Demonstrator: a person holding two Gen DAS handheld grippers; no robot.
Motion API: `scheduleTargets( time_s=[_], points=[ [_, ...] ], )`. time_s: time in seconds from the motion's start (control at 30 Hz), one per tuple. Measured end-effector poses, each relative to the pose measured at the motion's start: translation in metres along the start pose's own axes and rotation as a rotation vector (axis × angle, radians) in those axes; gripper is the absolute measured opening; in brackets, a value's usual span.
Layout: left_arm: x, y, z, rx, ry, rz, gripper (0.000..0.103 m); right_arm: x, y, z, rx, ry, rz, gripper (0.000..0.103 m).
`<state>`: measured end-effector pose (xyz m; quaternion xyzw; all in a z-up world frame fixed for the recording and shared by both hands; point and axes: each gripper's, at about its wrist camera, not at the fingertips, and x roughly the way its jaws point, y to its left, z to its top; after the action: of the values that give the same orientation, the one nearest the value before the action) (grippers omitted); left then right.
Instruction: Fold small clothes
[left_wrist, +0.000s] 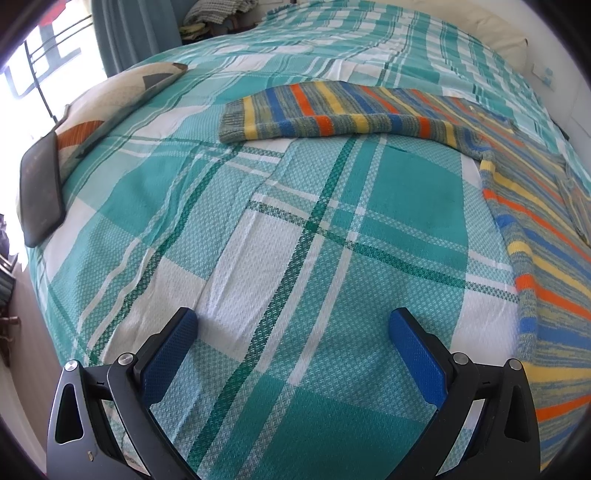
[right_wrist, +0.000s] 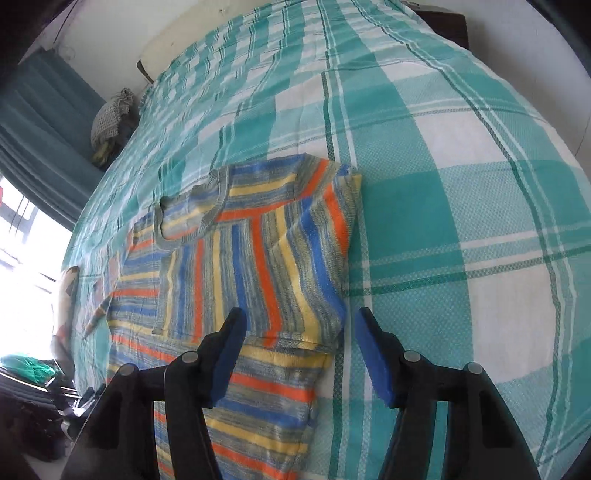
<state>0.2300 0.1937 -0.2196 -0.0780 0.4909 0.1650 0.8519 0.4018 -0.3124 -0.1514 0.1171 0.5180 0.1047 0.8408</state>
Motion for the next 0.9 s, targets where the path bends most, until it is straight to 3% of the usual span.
scheduleTargets(
  time_s=[0.1,0.13,0.2,0.23,0.3,0.37,0.43,0.57,0.67,0.77,0.9],
  points=[
    [0.0,-0.001,-0.001,0.0,-0.009,0.008,0.103,0.008,0.008,-0.003,-0.02,-0.004,0.187,0.052],
    [0.0,-0.001,-0.001,0.001,-0.012,0.008,0.103,0.016,0.007,-0.003,0.004,0.004,0.196,0.052],
    [-0.001,0.0,-0.001,-0.001,-0.014,0.003,0.103,0.043,0.001,-0.007,0.05,0.091,0.085,0.05],
    [-0.001,0.0,-0.002,-0.001,-0.014,0.002,0.103,0.055,-0.003,-0.012,0.056,0.145,0.022,0.026],
    [-0.001,0.0,-0.002,0.001,-0.014,0.002,0.103,0.05,-0.005,-0.016,0.027,0.125,-0.026,0.008],
    [-0.001,0.0,-0.002,0.0,-0.013,0.002,0.103,0.033,-0.009,-0.025,0.038,0.123,-0.042,0.009],
    [-0.001,0.0,-0.002,0.0,-0.011,0.002,0.103,0.013,-0.004,-0.037,-0.017,0.105,-0.073,0.022],
    [-0.001,-0.001,-0.002,-0.001,-0.012,0.004,0.103,-0.017,0.017,-0.065,-0.129,0.08,0.001,0.025],
    [-0.001,-0.001,-0.002,0.0,-0.015,0.003,0.103,-0.016,0.02,-0.088,-0.092,0.108,0.089,0.036],
    [-0.002,-0.001,-0.004,0.004,-0.021,0.003,0.103,-0.006,0.01,-0.118,-0.051,0.164,0.066,0.039],
    [-0.004,-0.001,-0.005,0.009,-0.027,0.002,0.103,-0.038,-0.009,-0.15,-0.008,0.083,0.031,0.039]
  ],
)
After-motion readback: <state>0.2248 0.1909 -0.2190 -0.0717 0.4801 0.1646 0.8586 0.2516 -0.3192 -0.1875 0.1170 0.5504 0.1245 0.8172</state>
